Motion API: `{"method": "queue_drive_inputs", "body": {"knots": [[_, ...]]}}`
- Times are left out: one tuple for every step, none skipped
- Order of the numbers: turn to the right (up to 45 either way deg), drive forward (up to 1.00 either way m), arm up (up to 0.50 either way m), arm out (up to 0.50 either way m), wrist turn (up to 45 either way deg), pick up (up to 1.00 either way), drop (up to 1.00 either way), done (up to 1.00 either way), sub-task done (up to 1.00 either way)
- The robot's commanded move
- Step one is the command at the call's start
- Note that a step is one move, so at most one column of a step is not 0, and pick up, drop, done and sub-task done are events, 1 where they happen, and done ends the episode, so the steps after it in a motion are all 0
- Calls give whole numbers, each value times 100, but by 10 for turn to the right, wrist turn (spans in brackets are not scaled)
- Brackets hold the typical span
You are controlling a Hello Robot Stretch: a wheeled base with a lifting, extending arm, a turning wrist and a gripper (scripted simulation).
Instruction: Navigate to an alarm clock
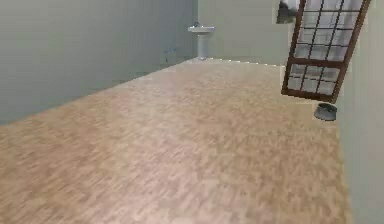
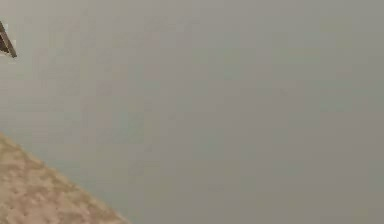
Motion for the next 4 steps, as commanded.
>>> {"method": "queue_drive_inputs", "body": {"knots": [[-450,0,0,0,0,0,0,0,0],[-150,0,0,0,0,0,0,0,0],[0,10,0,0,0,0,0,0,0],[-360,0,0,0,0,0,0,0,0]]}}
